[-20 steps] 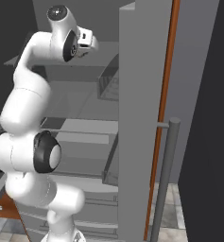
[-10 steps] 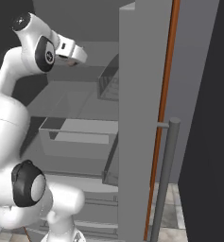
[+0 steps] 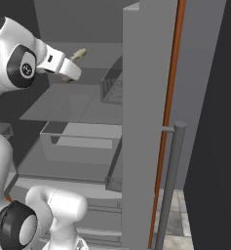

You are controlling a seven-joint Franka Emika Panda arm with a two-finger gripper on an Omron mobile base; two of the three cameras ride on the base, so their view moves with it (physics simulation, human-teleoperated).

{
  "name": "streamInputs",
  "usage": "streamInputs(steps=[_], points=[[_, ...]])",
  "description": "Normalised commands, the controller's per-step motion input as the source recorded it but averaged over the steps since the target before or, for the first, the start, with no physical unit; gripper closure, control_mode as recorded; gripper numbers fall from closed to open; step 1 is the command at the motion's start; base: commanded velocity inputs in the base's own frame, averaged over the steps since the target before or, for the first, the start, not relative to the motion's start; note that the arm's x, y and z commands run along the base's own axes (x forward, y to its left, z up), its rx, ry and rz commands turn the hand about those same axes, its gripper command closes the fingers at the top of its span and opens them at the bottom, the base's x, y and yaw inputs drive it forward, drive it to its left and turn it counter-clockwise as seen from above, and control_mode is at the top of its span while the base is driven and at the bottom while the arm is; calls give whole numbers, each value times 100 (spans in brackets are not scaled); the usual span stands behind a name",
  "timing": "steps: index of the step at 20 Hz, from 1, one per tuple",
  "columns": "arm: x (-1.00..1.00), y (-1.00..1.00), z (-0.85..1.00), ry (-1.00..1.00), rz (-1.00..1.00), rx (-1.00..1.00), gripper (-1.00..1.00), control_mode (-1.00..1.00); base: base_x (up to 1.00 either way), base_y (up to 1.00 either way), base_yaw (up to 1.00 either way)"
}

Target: Retrieve the bottle and the shaker from the cabinet and place them next to the mixing bowl on the counter. Then add garlic from the fridge to the mixing bowl.

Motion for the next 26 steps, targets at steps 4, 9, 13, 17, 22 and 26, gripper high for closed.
streamInputs(steps=[4, 9, 13, 17, 22, 26], points=[[-65, 2, -2, 21, 0, 2, 100, -100, 0, 0, 0], [-55, 20, -4, 12, 2, 4, 100, -100, 0, 0, 0], [-60, 24, -19, 0, 12, 11, 100, -100, 0, 0, 0], [-51, 23, -40, 1, 13, 4, 100, -100, 0, 0, 0], [-13, 0, -59, 6, 8, 0, 100, -100, 0, 0, 0], [-15, 0, -52, 2, 2, 0, 100, -100, 0, 0, 0]])
